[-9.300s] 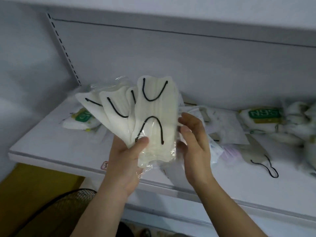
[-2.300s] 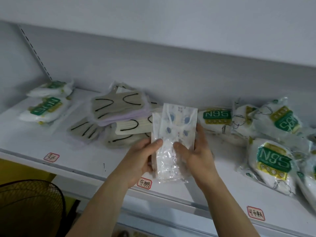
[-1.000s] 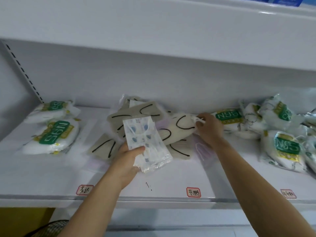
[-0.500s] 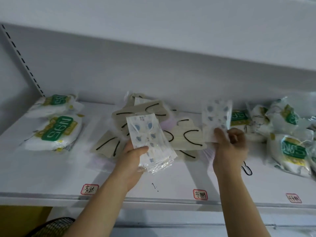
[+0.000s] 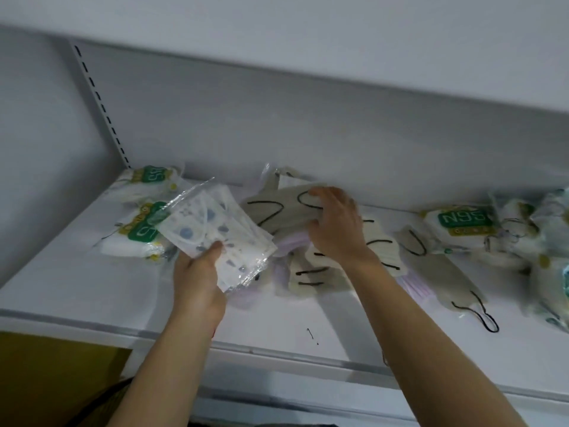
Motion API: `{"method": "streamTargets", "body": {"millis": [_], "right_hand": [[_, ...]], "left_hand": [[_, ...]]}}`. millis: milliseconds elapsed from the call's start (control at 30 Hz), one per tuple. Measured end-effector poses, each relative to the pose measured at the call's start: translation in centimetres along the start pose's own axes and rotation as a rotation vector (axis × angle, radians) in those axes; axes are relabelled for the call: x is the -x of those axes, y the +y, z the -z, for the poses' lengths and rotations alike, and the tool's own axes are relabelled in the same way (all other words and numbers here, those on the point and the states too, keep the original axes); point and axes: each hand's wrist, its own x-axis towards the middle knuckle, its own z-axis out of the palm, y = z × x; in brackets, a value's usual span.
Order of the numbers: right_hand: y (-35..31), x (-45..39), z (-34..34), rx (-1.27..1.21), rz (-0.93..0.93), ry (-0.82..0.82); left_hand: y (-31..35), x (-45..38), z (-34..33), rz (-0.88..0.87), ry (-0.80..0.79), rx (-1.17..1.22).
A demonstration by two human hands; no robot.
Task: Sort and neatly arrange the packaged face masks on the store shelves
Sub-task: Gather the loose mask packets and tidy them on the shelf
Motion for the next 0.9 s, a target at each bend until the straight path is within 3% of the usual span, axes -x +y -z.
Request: {"method": "streamTargets", "body": {"millis": [67, 167, 300, 367, 433, 467, 533, 633, 767, 900], "right_hand": [[-1.5, -0.5, -1.1, 0.190, -0.010, -0.182], [-4.2, 1.9, -3.6, 0.308, 0.132, -0.204], [-4.9, 3.2, -4.3, -0.028, 0.263, -0.220], [-4.0, 1.3, -3.5, -0.165, 0.208, -0.028], [-3.0, -1.9, -2.4, -0.140, 0.099, 0.162], [-2.5, -3.6, -1.8, -0.093, 0.023, 0.160], [-1.2, -6.9, -1.1, 0.033, -0.142, -0.005], [0.6, -9.1, -0.8, 0.116, -0.169, -0.153], [1.8, -8.9, 0.9, 0.032, -0.054, -0.139], [3.4, -8.2, 4.7, -0.137, -0.073, -0.004]], "left_hand": [[0.6, -0.4, 1.0, 0.001, -0.001, 0.017], [1.3, -0.4, 1.6, 0.000, -0.043, -0.008], [2.0, -0.3, 2.0, -0.037, -0.019, -0.012], [2.1, -0.5, 2.3, -0.028, -0.048, -0.043], [2.0, -0.8, 2.6, 0.008, -0.075, -0.078], [2.0, -1.0, 2.7, 0.037, -0.078, -0.080], [2.1, -1.4, 3.0, 0.087, -0.082, -0.068], [2.3, -1.7, 3.1, 0.093, -0.087, -0.055], [2.0, -1.3, 3.0, 0.068, -0.115, -0.059], [2.2, -1.0, 2.5, 0.037, -0.079, -0.111]]}}
